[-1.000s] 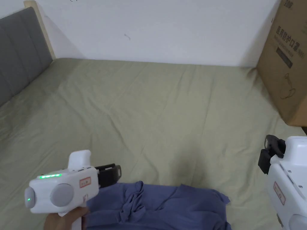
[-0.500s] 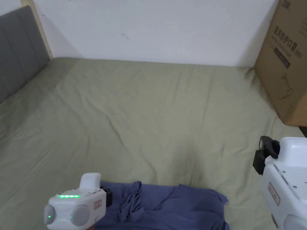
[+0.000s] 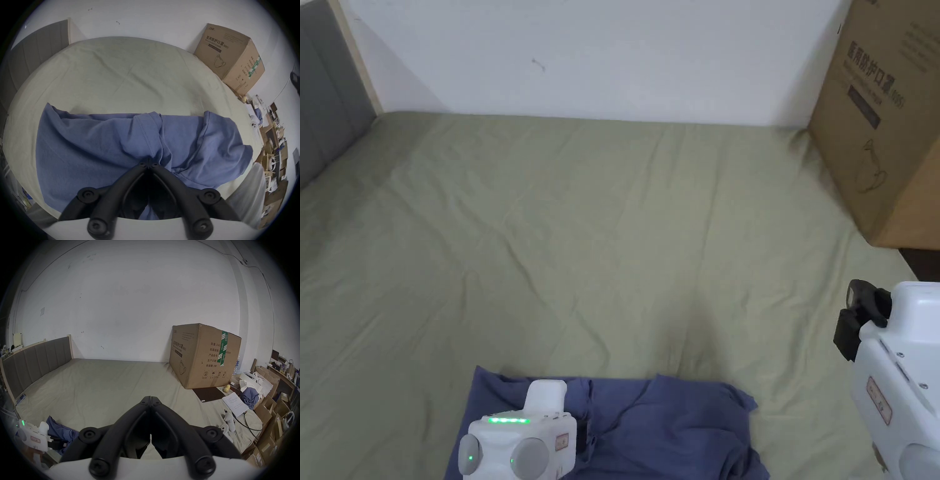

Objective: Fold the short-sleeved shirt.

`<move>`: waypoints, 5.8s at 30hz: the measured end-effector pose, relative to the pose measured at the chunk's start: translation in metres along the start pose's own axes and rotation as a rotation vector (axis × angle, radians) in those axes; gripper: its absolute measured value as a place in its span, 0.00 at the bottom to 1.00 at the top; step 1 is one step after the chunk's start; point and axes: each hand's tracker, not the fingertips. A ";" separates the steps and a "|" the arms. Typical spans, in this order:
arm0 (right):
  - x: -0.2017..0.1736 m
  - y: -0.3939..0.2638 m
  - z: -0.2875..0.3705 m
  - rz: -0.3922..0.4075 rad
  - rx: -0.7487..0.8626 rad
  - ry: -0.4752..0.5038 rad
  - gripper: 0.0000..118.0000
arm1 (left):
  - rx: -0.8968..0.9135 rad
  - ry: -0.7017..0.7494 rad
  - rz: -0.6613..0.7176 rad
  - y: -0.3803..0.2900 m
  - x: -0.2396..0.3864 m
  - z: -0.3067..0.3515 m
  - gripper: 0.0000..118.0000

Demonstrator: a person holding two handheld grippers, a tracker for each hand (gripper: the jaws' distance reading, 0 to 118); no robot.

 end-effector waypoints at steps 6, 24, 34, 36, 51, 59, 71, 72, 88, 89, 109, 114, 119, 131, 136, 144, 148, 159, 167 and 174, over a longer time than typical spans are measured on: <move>-0.007 0.003 -0.002 0.003 0.001 0.017 0.00 | 0.116 -0.264 0.175 0.028 -0.030 0.056 0.00; -0.041 0.008 -0.012 0.035 -0.011 0.077 0.00 | 0.029 -0.251 0.383 0.037 -0.176 0.079 0.87; -0.044 0.002 -0.017 0.071 -0.038 0.070 0.00 | -0.065 -0.189 0.208 0.026 -0.173 0.025 0.46; -0.043 0.002 -0.018 0.070 -0.040 0.069 0.00 | -0.071 -0.195 0.209 0.027 -0.176 0.026 0.14; -0.047 0.014 -0.016 0.052 0.003 0.104 0.00 | 0.057 -0.001 0.100 0.055 -0.196 0.115 0.08; -0.044 0.013 -0.011 0.047 0.014 0.111 0.00 | 0.074 0.069 0.102 0.068 -0.181 0.153 0.08; -0.030 0.010 -0.003 0.029 0.022 0.100 0.00 | -0.038 -0.114 -0.117 0.091 0.011 0.098 0.08; -0.028 0.009 -0.002 0.029 0.021 0.098 0.00 | -0.060 -0.111 -0.140 0.089 0.022 0.087 0.08; -0.003 -0.003 0.005 0.019 -0.007 0.044 0.00 | -0.209 -0.109 -0.146 0.044 0.084 -0.007 0.44; -0.003 -0.002 0.005 0.018 -0.006 0.042 0.00 | -0.206 -0.156 -0.103 0.048 0.083 0.002 0.60; -0.013 0.005 0.007 0.014 0.022 0.074 0.00 | 0.316 -0.054 -0.059 0.034 0.014 0.069 0.00; -0.012 0.005 0.005 0.015 0.015 0.069 0.00 | 0.231 -0.045 -0.146 0.012 0.036 0.044 0.00; -0.006 0.001 0.004 0.017 0.005 0.058 0.00 | 0.151 -0.057 -0.186 -0.009 0.063 0.010 0.00; 0.011 -0.009 -0.001 0.011 -0.030 0.026 0.00 | 0.119 0.026 -0.272 -0.043 0.107 -0.041 0.00; 0.009 -0.007 0.002 0.005 -0.029 0.031 0.00 | 0.150 -0.013 -0.234 -0.033 0.105 -0.020 0.00; -0.008 0.011 0.013 0.009 0.030 0.069 0.00 | 0.444 -0.087 -0.242 0.030 0.083 0.091 0.00; -0.022 0.023 0.019 0.002 0.069 0.089 0.00 | 0.597 -0.047 -0.288 0.060 0.064 0.146 0.00; -0.056 0.042 0.029 -0.020 0.152 0.089 0.00 | 0.829 0.083 -0.241 0.100 0.005 0.220 0.00; -0.068 0.041 0.033 -0.014 0.180 0.076 0.00 | 0.876 0.126 -0.181 0.087 -0.026 0.225 0.00; -0.073 0.037 0.027 -0.012 0.167 0.086 0.00 | 0.872 0.132 -0.169 0.086 -0.030 0.225 0.00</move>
